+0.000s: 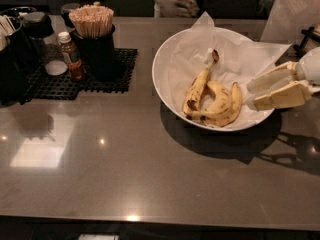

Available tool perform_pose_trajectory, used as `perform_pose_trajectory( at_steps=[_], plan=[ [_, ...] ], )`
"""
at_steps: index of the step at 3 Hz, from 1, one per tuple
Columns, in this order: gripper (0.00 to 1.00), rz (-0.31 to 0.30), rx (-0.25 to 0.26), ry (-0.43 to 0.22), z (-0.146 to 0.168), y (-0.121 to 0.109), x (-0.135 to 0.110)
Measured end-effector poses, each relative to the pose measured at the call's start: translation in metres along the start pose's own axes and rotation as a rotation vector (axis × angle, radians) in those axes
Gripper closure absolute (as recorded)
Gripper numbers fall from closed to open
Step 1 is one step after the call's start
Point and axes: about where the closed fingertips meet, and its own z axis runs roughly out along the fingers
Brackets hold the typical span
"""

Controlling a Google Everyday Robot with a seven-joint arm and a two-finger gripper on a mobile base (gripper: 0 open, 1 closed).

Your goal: Pick banana from white bowl

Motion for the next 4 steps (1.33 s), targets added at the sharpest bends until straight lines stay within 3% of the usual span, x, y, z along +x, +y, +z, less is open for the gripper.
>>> perform_pose_trajectory(
  at_steps=[1, 3, 4],
  plan=[
    [0.45, 0.0, 0.0, 0.0, 0.0, 0.0, 0.0],
    [0.17, 0.0, 0.0, 0.0, 0.0001, 0.0, 0.0],
    [0.24, 0.0, 0.0, 0.0, 0.0001, 0.0, -0.0001]
  ],
)
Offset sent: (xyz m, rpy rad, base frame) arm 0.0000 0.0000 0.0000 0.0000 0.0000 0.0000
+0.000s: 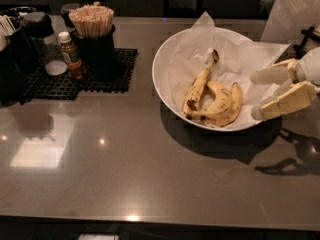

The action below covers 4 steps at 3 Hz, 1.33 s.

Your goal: Pick banana from white bowl

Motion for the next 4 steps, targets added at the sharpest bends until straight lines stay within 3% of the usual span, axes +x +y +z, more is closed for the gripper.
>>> perform_pose_trajectory(
  at_steps=[2, 3, 4],
  plan=[
    [0.17, -0.161, 0.033, 0.067, 0.011, -0.017, -0.036],
    [0.15, -0.289, 0.109, 0.17, 0.02, -0.018, -0.038],
    [0.15, -0.45, 0.229, 0.321, 0.029, -0.019, -0.021]
  ],
)
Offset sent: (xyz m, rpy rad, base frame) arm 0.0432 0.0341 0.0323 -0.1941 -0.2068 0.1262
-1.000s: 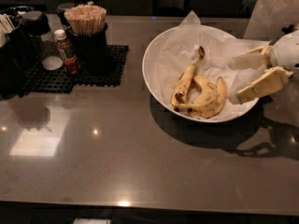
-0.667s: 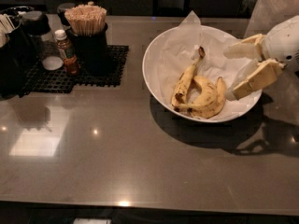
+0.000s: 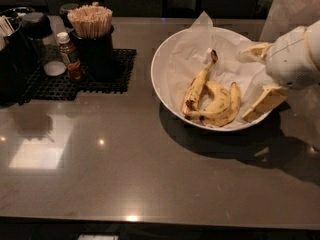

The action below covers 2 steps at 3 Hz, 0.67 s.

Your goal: Pick banana from white bowl

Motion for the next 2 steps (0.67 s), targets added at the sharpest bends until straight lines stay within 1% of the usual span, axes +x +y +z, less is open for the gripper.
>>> perform_pose_trajectory(
  at_steps=[1, 2],
  plan=[
    [0.07, -0.015, 0.038, 0.031, 0.0154, -0.0039, 0.0095],
    [0.06, -0.015, 0.039, 0.028, 0.0149, -0.0044, 0.0084]
  ],
)
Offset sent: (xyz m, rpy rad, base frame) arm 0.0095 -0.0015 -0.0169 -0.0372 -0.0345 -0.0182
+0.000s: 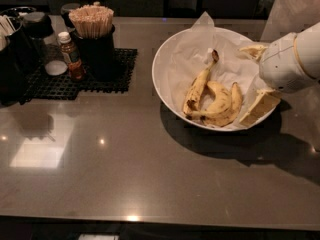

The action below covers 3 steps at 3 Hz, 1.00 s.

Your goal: Pick banana from white bowl

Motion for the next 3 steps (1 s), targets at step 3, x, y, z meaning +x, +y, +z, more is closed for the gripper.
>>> perform_pose_trajectory(
  at_steps=[3],
  plan=[
    [0.11, -0.156, 0.187, -0.002, -0.023, -0.039, -0.024]
  ],
)
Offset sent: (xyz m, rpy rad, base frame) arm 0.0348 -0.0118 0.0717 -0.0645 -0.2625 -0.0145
